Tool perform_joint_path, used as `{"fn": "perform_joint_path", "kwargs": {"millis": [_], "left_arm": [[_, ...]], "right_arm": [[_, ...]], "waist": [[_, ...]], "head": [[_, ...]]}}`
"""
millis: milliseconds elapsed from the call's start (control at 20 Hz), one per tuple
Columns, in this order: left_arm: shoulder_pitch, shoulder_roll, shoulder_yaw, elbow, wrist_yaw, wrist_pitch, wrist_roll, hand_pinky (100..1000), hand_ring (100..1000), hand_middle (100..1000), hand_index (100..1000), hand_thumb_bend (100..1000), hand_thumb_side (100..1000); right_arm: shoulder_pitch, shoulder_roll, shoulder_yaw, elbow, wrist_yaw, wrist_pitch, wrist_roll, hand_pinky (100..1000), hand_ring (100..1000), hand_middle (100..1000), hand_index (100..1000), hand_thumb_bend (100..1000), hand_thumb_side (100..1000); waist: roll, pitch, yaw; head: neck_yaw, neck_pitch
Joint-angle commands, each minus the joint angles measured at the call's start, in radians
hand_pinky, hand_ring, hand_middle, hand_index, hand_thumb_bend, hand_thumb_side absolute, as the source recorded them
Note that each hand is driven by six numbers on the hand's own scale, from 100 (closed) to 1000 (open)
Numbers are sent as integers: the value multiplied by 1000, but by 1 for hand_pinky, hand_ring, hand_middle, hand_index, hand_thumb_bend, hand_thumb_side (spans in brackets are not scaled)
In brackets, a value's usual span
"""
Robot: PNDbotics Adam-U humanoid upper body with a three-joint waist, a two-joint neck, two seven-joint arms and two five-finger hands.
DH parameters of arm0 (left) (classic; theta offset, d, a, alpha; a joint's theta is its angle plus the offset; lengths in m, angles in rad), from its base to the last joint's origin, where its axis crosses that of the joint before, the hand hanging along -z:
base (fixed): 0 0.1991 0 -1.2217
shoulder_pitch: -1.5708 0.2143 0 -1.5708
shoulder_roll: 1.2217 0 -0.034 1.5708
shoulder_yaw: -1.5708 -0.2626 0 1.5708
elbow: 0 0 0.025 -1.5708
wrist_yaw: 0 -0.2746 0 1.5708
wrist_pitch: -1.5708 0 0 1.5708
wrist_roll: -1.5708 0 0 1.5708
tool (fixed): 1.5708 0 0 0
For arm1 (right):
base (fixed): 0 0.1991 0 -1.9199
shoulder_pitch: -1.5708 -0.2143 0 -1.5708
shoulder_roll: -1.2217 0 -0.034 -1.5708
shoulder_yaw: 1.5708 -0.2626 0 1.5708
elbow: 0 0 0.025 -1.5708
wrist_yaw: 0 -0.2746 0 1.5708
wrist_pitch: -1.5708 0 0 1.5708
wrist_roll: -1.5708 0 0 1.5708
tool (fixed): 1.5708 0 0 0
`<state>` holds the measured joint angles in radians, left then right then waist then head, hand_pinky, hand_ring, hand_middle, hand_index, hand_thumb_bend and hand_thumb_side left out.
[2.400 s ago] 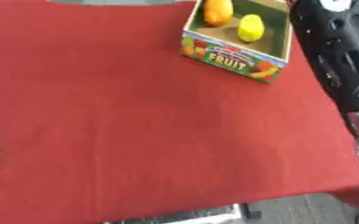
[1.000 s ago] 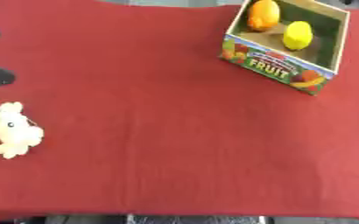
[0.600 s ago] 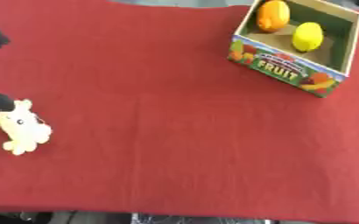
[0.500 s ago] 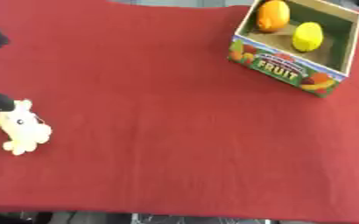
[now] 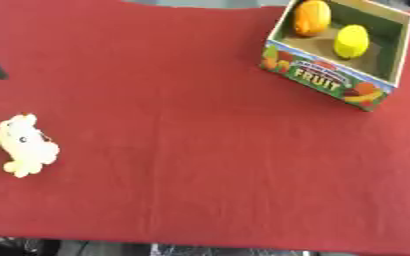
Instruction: Pick up the objects with one hand, pass them to the other hand, and then place them into the box on the other side of the table.
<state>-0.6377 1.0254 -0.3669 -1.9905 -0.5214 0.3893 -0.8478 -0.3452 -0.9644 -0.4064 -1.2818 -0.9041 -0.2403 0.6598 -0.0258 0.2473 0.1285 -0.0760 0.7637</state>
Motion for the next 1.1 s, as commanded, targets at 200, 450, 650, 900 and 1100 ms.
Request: {"fn": "perform_joint_path", "kwargs": {"millis": [200,450,650,900,1100], "left_arm": [[6,55,6,-6,-35,30,-59,828,817,770,832,936,360],[7,50,6,4,-54,23,-59,826,813,766,830,844,272],[-5,39,2,13,-78,31,-59,821,806,760,823,771,208],[-30,9,-29,48,-117,36,-55,814,798,754,818,764,220],[-52,-10,-62,73,-151,-2,-34,817,797,756,808,811,195]], "right_arm": [[23,-64,-30,51,27,-24,11,882,1000,671,872,100,550],[38,-66,-37,77,38,-39,19,878,1000,667,871,100,551],[51,-64,-40,92,47,-53,23,878,1000,665,871,100,553],[67,-57,-44,109,60,-64,27,878,1000,662,871,100,559],[73,-53,-45,121,70,-69,29,879,1000,660,871,100,561]], "waist": [[0,-22,-5],[-1,-22,-6],[-2,-21,-10],[-2,-17,-17],[-3,-15,-22]], "head": [[21,6],[25,6],[28,5],[33,3],[37,2]]}}
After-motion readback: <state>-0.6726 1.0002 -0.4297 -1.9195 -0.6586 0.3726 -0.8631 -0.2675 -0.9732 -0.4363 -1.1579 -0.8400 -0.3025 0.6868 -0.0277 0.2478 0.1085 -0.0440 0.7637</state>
